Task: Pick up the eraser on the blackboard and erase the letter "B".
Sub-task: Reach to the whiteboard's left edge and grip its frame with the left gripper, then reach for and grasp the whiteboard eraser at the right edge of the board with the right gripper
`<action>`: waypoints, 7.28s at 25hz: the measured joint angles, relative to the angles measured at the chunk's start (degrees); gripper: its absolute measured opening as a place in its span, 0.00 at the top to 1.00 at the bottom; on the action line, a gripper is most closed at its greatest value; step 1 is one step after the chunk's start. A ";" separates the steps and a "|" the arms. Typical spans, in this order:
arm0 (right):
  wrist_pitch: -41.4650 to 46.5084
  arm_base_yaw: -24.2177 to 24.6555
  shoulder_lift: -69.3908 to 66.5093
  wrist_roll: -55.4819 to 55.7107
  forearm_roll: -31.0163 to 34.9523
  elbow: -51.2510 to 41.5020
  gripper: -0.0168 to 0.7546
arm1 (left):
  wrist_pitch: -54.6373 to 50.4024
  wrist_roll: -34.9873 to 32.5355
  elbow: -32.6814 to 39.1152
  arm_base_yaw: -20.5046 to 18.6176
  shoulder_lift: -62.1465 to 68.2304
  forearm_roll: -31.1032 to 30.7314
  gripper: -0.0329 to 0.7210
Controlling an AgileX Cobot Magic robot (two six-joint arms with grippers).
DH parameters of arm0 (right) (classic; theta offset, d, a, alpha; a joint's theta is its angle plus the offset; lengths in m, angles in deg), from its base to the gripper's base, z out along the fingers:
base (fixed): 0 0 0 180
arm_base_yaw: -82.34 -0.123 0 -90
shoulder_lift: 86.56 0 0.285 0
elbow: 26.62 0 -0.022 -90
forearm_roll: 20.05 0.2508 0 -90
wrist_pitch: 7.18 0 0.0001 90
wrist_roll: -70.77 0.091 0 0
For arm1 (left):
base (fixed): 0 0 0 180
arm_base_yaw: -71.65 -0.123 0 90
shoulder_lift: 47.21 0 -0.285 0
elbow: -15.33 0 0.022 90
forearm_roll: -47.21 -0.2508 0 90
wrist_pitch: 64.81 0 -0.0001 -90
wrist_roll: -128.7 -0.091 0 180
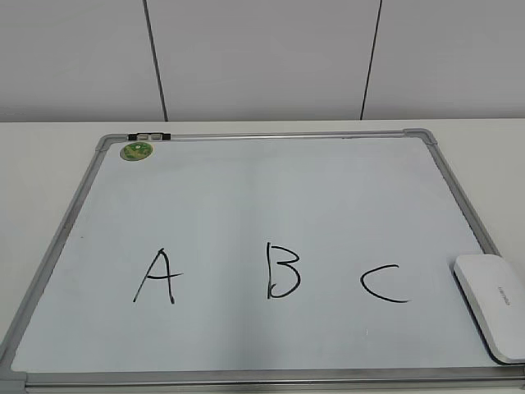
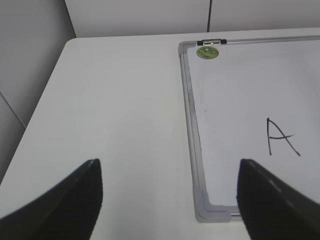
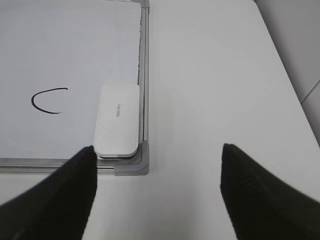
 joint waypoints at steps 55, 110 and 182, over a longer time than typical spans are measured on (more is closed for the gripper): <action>0.00 0.00 0.00 0.00 0.00 0.00 0.21 | 7.32 -8.48 -44.68 0.03 110.41 12.02 0.57; 0.25 0.00 -0.12 0.10 1.19 0.52 0.21 | 7.40 -8.10 -45.90 0.03 114.27 12.84 0.94; -26.30 -5.66 -95.59 8.77 3.79 15.88 0.26 | 7.40 -8.01 -45.99 0.03 114.27 13.36 0.94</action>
